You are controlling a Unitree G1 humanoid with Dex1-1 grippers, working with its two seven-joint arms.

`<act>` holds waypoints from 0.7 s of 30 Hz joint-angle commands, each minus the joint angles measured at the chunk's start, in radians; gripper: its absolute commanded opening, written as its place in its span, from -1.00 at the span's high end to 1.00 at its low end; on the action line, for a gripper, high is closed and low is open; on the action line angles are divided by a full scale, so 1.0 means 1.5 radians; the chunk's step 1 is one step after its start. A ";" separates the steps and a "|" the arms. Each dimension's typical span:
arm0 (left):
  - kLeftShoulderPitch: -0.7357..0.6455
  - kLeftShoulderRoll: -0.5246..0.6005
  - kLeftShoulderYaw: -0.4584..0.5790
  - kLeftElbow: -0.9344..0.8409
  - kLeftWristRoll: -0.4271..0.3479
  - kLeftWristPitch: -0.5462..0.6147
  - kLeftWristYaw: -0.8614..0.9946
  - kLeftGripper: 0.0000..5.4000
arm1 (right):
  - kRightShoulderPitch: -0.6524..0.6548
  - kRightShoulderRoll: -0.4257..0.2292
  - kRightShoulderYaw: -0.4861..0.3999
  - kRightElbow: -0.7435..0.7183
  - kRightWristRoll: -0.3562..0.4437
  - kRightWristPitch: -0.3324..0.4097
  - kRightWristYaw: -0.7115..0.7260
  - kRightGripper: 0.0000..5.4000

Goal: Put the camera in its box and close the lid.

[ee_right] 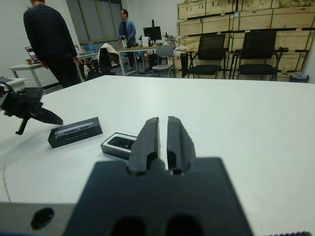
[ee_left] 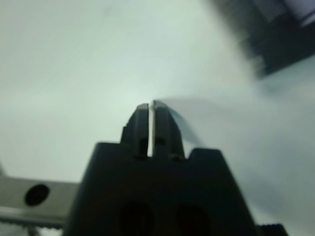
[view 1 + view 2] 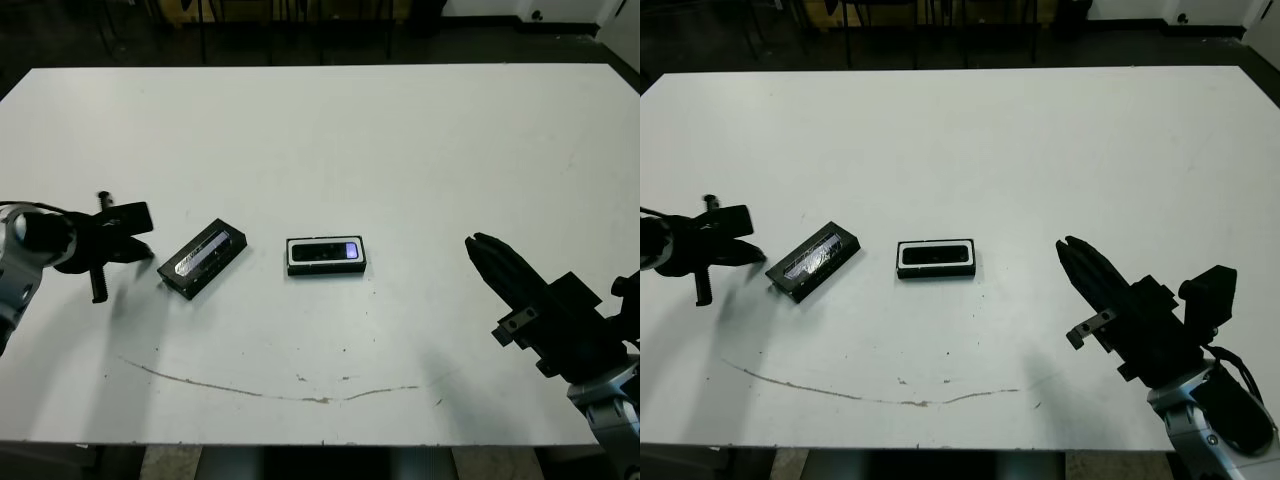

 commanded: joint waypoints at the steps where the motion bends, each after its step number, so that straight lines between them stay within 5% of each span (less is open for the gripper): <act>1: 0.055 -0.033 0.062 -0.063 0.000 0.062 0.104 1.00 | 0.008 -0.002 0.000 0.006 -0.007 -0.001 0.000 1.00; 10: 0.152 -0.203 0.275 -0.297 -0.127 0.134 0.324 1.00 | 0.010 0.001 0.009 0.010 -0.015 -0.006 0.001 1.00; 14: 0.200 -0.233 0.290 -0.427 -0.177 0.162 0.319 1.00 | 0.011 -0.001 0.009 0.009 -0.012 -0.002 0.000 1.00; 21: 0.232 -0.244 0.283 -0.519 -0.277 0.205 0.276 0.63 | 0.022 0.021 0.012 0.001 0.033 -0.004 -0.007 1.00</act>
